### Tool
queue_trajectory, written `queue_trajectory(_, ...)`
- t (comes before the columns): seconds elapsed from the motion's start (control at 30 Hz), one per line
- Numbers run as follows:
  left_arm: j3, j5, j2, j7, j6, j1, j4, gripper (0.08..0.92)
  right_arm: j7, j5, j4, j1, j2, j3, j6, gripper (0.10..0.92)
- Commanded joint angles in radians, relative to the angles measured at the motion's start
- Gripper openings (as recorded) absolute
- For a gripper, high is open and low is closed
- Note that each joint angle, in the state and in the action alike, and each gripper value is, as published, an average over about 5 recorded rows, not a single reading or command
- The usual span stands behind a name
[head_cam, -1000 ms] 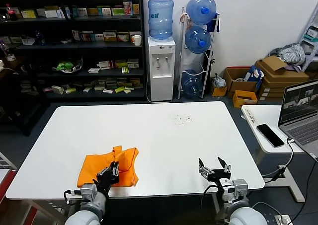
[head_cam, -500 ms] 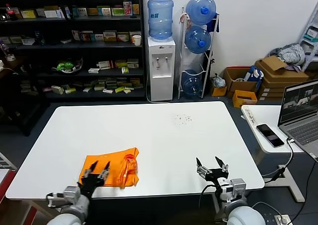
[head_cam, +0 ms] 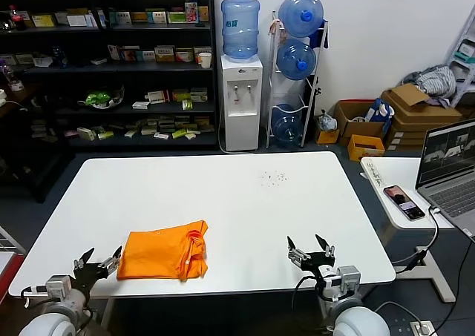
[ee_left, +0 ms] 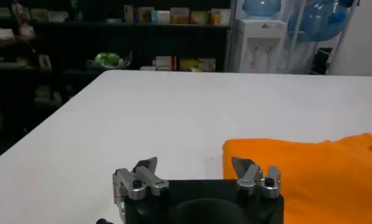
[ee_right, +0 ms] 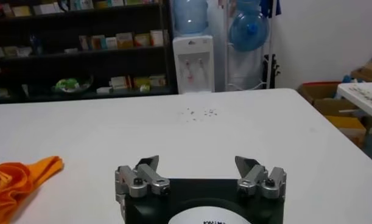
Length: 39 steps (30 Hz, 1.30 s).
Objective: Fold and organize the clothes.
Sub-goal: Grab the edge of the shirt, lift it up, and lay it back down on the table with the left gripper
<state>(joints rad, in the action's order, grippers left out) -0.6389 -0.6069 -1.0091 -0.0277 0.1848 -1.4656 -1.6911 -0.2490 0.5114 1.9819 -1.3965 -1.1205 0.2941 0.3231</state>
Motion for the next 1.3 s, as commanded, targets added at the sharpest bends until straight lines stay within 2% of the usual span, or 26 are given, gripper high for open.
queue_trajectory(0.03, 0.034, -0.088, 0.005, 0.040, -0.011, 0.050, 0.073, 0.823, -0.002, -0.001, -0.005, -0.003, -0.002, 0.005, 0.000, 0.823)
queue_trajectory(0.27, 0.084, -0.069, -0.016, 0.030, -0.004, 0.052, 0.044, 0.823, -0.005, -0.002, -0.010, -0.002, -0.012, 0.002, 0.002, 0.823)
queue_trajectory(0.5, 0.104, 0.026, -0.024, 0.016, -0.028, 0.054, 0.086, 0.796, -0.008, 0.000, -0.007, -0.005, -0.009, 0.006, 0.001, 0.823)
queue_trajectory(1.13, 0.125, 0.038, -0.066, -0.007, -0.074, 0.055, 0.072, 0.256, -0.017, 0.001, 0.000, -0.011, -0.007, 0.013, 0.001, 0.823)
queue_trajectory(1.3, 0.100, 0.105, -0.068, -0.017, -0.124, 0.040, -0.033, 0.133, -0.022, 0.002, -0.002, -0.007, -0.008, 0.013, -0.003, 0.823)
